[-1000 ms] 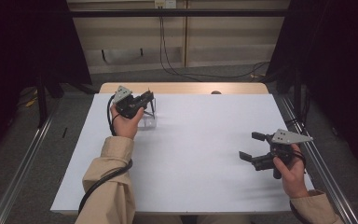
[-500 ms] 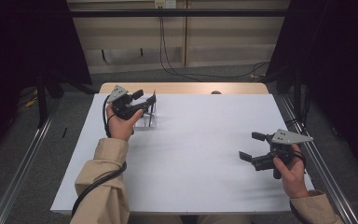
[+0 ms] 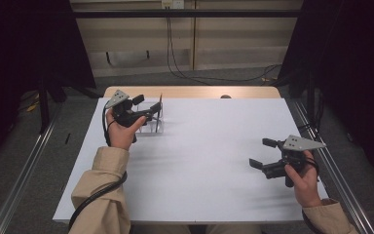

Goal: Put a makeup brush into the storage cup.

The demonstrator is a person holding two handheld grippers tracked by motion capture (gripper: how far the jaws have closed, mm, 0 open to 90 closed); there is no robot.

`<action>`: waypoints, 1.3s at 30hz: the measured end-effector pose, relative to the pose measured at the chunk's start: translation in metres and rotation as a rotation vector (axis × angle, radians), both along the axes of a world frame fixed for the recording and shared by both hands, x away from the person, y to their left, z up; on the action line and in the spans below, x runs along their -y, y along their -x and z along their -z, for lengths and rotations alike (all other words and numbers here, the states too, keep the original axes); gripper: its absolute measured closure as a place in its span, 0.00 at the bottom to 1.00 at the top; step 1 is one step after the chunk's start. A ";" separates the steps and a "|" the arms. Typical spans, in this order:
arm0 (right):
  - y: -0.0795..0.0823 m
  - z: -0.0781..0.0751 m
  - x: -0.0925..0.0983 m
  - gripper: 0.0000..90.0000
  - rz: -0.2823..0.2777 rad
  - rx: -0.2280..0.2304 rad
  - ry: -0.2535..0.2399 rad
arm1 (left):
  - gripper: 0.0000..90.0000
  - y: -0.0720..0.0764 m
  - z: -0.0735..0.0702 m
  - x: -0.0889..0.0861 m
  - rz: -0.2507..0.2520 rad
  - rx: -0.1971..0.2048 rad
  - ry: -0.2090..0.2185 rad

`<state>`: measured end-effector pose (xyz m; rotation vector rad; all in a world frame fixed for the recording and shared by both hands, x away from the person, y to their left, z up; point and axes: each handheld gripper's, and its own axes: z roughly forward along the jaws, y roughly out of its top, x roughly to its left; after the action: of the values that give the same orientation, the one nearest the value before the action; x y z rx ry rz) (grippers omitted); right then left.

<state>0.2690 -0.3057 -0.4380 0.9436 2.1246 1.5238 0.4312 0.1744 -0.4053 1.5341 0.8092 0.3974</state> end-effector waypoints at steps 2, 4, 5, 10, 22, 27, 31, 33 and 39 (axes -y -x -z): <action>0.000 0.000 0.000 0.03 0.000 0.000 0.000 | 0.10 0.001 -0.001 -0.001 0.012 0.002 -0.008; 0.000 0.000 0.000 0.03 0.000 0.001 0.000 | 0.08 0.003 -0.001 -0.001 0.022 0.000 -0.018; 0.000 0.000 0.000 0.03 0.000 0.000 -0.001 | 0.06 0.003 -0.002 -0.002 0.024 -0.001 -0.024; 0.001 0.001 0.001 0.03 0.002 -0.002 -0.001 | 0.04 0.007 -0.002 -0.004 0.035 -0.004 -0.016; 0.003 0.001 0.004 0.03 0.012 -0.003 -0.003 | 0.00 0.016 -0.005 -0.004 0.089 0.021 -0.031; 0.002 0.001 0.003 0.03 0.009 -0.002 0.001 | 0.00 0.020 -0.006 -0.005 0.107 0.029 -0.027; 0.002 0.001 0.003 0.03 0.008 -0.004 -0.002 | 0.00 0.022 -0.004 -0.007 0.110 0.024 -0.027; 0.002 0.000 0.003 0.03 0.009 -0.002 -0.003 | 0.00 0.024 -0.004 -0.008 0.114 0.022 -0.031; 0.003 0.000 0.004 0.03 0.013 -0.002 -0.004 | 0.00 0.028 -0.006 -0.012 0.125 0.027 -0.030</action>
<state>0.2664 -0.3094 -0.4384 0.9589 2.1140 1.5223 0.4028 0.1867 -0.3991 1.5945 0.6853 0.3392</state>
